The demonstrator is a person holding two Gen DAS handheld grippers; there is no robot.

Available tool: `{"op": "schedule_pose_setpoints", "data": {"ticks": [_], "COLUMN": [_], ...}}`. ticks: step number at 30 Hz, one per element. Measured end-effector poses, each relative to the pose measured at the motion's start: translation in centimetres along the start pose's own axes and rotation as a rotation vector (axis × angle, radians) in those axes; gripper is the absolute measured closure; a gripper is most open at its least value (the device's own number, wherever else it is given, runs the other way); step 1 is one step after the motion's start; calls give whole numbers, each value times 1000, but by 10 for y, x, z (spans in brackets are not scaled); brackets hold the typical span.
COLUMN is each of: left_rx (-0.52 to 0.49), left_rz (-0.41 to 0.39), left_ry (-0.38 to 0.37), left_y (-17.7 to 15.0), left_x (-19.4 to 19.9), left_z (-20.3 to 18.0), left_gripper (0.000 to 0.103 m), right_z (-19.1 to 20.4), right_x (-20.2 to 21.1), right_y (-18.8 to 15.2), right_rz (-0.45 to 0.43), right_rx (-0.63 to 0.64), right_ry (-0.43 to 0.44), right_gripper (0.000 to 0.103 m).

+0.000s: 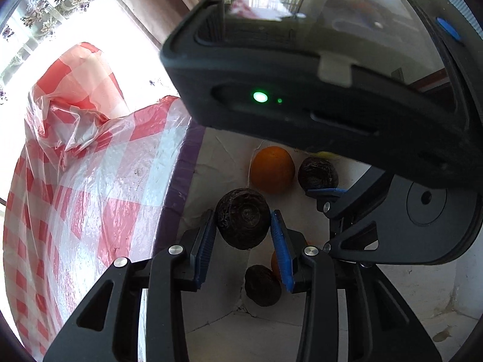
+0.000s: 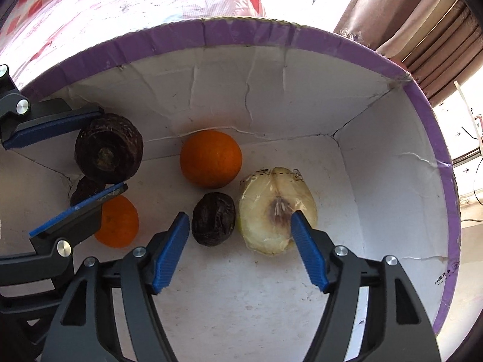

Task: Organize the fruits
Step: 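Carry both dark plums into the white box and open both tools, then return both tools to the fruit on the checked cloth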

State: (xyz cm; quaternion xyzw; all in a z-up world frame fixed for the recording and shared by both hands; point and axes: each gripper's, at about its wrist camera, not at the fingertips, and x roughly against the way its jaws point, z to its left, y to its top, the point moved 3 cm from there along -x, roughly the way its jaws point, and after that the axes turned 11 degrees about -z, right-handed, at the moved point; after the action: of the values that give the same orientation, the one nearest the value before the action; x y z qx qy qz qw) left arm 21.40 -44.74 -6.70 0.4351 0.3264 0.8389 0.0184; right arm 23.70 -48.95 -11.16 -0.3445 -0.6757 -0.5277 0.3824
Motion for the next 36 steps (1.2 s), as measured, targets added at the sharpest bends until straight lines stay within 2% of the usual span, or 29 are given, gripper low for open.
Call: {"op": "schedule_pose_setpoints", "data": {"ticks": [7, 12, 20, 25, 26, 27, 28, 32, 36], "left_rx": [-26, -79, -68, -35, -25, -14, 4, 81, 116], "left_rz": [-10, -44, -80, -135, -147, -161, -180, -221, -246], "left_ry": [35, 78, 95, 107, 120, 149, 157, 147, 156], "left_y": [0, 2, 1, 1, 1, 1, 1, 0, -1], "left_x": [2, 13, 23, 37, 41, 44, 49, 62, 61], "left_z": [-6, -21, -24, -8, -5, -1, 3, 21, 34], "left_gripper": [64, 50, 48, 44, 38, 27, 24, 21, 20], "right_z": [6, 1, -7, -28, -22, -23, -28, -34, -37], "right_x": [6, 19, 29, 44, 48, 53, 57, 74, 92], "right_y": [2, 0, 4, 2, 0, 1, 2, 4, 7], "right_rz": [-6, -27, -42, -80, -94, -107, -120, -186, -247], "right_rx": [1, 0, -7, -16, -21, -24, -24, -57, -79], "right_ry": [-50, -112, -118, -127, -134, -139, -144, -146, -149], "right_gripper": [18, 15, 14, 10, 9, 8, 8, 7, 7]}}
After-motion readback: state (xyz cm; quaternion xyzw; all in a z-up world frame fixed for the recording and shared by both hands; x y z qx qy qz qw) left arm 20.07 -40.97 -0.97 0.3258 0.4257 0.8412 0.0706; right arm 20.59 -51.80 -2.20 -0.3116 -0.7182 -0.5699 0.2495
